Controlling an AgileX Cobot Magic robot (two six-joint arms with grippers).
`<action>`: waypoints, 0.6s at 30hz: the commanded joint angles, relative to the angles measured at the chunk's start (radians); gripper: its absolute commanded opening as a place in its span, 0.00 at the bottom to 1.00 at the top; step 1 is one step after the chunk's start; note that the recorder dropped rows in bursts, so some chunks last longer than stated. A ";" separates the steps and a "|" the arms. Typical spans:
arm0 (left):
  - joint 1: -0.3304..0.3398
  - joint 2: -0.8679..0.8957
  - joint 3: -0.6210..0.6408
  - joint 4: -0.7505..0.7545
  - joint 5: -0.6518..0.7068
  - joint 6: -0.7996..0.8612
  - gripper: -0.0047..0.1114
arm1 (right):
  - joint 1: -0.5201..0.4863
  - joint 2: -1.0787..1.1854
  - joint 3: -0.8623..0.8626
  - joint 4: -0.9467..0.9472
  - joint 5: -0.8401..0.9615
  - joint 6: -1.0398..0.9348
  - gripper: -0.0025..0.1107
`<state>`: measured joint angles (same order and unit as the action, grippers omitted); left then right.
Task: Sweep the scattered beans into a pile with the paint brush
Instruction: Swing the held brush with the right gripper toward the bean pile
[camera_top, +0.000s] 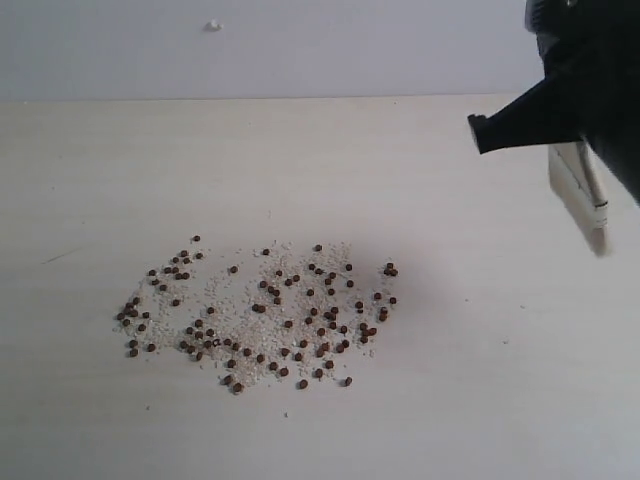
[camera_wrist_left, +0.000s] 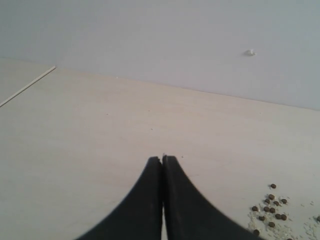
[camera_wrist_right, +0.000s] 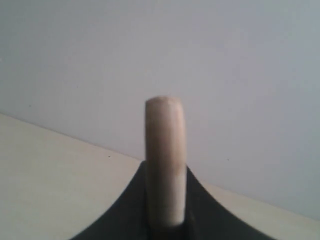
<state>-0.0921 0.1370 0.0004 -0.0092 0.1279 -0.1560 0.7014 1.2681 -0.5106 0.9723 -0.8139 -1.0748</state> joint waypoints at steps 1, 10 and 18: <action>0.001 -0.004 0.000 -0.010 -0.002 -0.007 0.04 | 0.151 0.080 0.024 0.029 -0.200 0.044 0.02; 0.001 -0.004 0.000 -0.010 -0.002 -0.007 0.04 | 0.263 0.507 -0.122 0.111 -0.407 0.144 0.02; 0.001 -0.004 0.000 -0.008 -0.002 -0.007 0.04 | 0.263 0.658 -0.259 0.125 -0.354 0.198 0.02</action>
<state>-0.0921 0.1370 0.0004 -0.0092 0.1279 -0.1560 0.9613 1.9049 -0.7233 1.1046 -1.1831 -0.8801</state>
